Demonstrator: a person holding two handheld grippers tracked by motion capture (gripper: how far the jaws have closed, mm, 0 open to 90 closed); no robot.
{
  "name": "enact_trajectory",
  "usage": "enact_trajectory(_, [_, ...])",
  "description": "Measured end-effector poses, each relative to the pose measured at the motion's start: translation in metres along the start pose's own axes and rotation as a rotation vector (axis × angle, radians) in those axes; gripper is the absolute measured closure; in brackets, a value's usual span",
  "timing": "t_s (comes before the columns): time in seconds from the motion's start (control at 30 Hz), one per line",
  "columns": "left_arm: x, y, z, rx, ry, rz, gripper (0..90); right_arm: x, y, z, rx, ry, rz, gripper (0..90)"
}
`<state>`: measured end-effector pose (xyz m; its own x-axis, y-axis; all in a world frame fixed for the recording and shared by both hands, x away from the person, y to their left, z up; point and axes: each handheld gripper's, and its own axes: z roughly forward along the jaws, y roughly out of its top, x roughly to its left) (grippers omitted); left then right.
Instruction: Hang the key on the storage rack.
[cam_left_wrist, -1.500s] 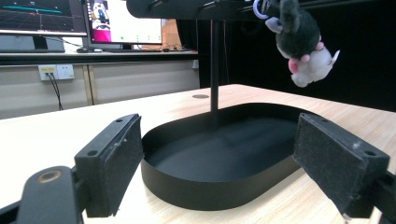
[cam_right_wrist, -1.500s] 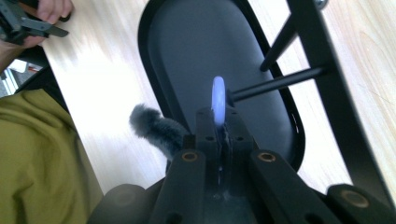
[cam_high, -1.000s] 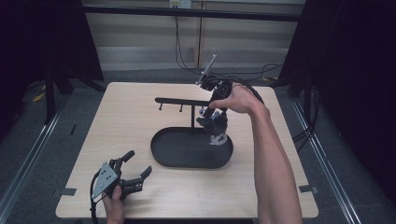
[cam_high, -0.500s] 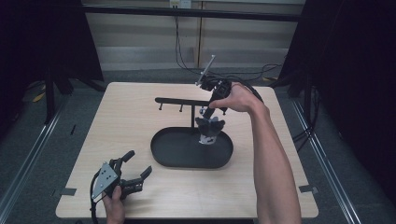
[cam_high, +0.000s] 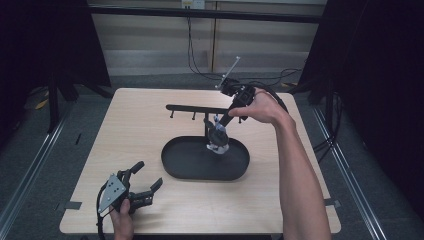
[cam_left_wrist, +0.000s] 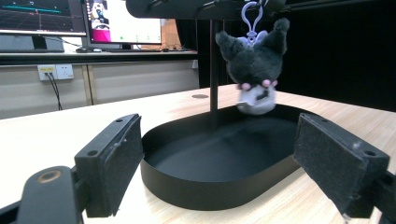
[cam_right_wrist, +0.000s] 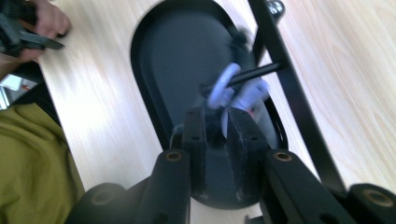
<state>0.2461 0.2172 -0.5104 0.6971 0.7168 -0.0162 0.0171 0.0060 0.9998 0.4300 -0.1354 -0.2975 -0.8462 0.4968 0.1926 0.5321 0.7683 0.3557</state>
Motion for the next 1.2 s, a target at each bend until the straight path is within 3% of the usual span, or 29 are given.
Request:
enact_trajectory(0.17, [0.000, 0.000, 0.000, 0.001, -0.001, -0.001, 15.5, 0.006, -0.008, -0.002, -0.038, 0.004, -0.010, 72.4])
enact_trajectory(0.37, [0.001, 0.000, -0.001, 0.009, -0.002, 0.010, 15.5, 0.019, -0.022, 0.000, -0.133, 0.008, -0.029, 61.0])
enact_trajectory(0.53, [0.001, 0.000, -0.001, 0.009, -0.002, 0.011, 15.5, 0.024, -0.029, 0.005, -0.153, -0.005, -0.025, 57.4])
enact_trajectory(0.6, [0.001, 0.000, -0.001, 0.009, -0.003, 0.011, 15.5, 0.029, -0.035, 0.007, -0.205, -0.021, -0.033, 53.8])
enact_trajectory(0.73, [0.001, 0.000, -0.001, 0.009, -0.003, 0.011, 15.5, 0.036, -0.043, 0.011, -0.252, -0.028, -0.035, 49.2])
enact_trajectory(0.87, [0.001, 0.000, -0.001, 0.009, -0.002, 0.010, 15.5, 0.042, -0.049, 0.012, -0.278, -0.046, -0.026, 44.6])
enact_trajectory(0.9, [0.001, 0.000, -0.001, 0.009, -0.002, 0.010, 15.5, 0.046, -0.055, 0.012, -0.323, -0.047, -0.028, 41.1])
enact_trajectory(1.0, [0.001, 0.000, -0.001, 0.010, -0.002, 0.010, 15.5, 0.047, -0.061, 0.014, -0.346, -0.040, -0.015, 32.5])
enact_trajectory(1.13, [0.001, 0.000, -0.001, 0.008, -0.003, 0.011, 15.5, 0.048, -0.069, 0.019, -0.372, -0.045, 0.003, 28.3])
enact_trajectory(1.2, [0.001, 0.000, -0.001, 0.009, -0.003, 0.010, 15.5, 0.050, -0.077, 0.024, -0.424, -0.033, 0.018, 25.1])
